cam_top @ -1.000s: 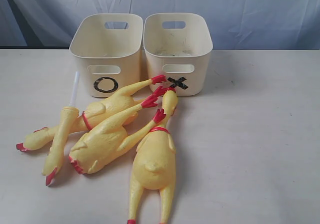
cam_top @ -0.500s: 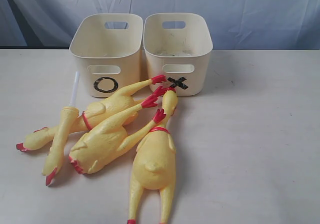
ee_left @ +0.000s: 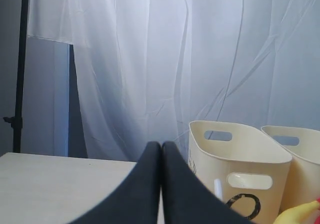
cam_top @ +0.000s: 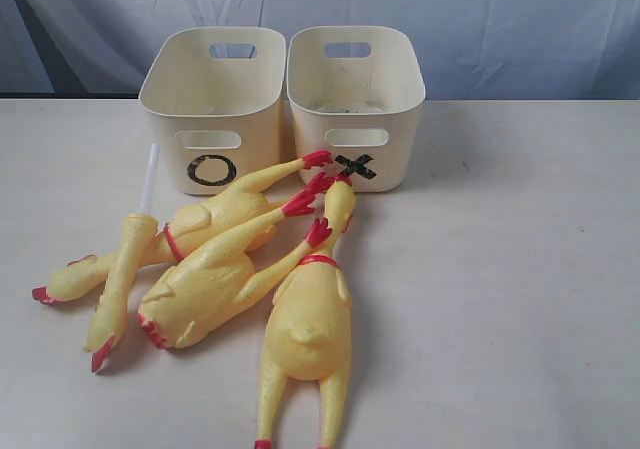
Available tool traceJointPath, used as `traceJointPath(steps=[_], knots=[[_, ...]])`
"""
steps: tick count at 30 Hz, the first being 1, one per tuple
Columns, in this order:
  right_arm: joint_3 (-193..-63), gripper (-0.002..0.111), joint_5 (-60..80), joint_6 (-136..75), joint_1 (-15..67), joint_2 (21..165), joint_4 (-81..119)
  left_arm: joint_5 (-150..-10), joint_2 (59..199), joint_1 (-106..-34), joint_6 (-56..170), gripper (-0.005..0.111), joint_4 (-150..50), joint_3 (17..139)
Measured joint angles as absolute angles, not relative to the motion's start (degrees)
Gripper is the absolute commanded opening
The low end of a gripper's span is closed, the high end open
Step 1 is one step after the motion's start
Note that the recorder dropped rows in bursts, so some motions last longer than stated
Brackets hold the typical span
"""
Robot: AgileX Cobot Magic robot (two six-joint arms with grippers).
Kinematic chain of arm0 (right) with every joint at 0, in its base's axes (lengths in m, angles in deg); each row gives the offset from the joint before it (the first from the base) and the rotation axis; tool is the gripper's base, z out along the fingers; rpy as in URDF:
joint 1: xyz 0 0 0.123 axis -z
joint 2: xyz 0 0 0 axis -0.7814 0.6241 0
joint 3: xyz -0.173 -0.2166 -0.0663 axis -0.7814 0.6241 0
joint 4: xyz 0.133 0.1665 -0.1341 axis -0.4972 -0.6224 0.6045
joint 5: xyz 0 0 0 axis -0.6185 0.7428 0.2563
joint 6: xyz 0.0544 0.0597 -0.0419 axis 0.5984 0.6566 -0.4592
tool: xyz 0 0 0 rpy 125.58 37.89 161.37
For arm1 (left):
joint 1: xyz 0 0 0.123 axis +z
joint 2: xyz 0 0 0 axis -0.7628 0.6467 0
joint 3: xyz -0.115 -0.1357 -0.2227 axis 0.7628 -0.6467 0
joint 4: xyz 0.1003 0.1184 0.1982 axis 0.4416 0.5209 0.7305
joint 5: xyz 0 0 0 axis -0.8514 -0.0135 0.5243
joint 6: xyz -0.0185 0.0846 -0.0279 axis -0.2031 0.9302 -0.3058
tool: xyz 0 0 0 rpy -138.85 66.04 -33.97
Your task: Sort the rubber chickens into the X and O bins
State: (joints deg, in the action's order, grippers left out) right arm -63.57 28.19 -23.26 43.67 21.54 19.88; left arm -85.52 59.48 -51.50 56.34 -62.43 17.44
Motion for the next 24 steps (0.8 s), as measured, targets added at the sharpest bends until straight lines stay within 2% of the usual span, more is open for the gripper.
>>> traceJointPath(steps=[14,24], knots=[[-63.6,0.000,28.2,-23.3,43.7,21.5,19.9,-86.5,59.4,-51.5,55.9,0.000,-61.8,17.4],[-63.6,0.000,28.2,-23.3,43.7,21.5,19.9,-86.4,59.4,-51.5,41.9,0.000,-66.8,17.4]])
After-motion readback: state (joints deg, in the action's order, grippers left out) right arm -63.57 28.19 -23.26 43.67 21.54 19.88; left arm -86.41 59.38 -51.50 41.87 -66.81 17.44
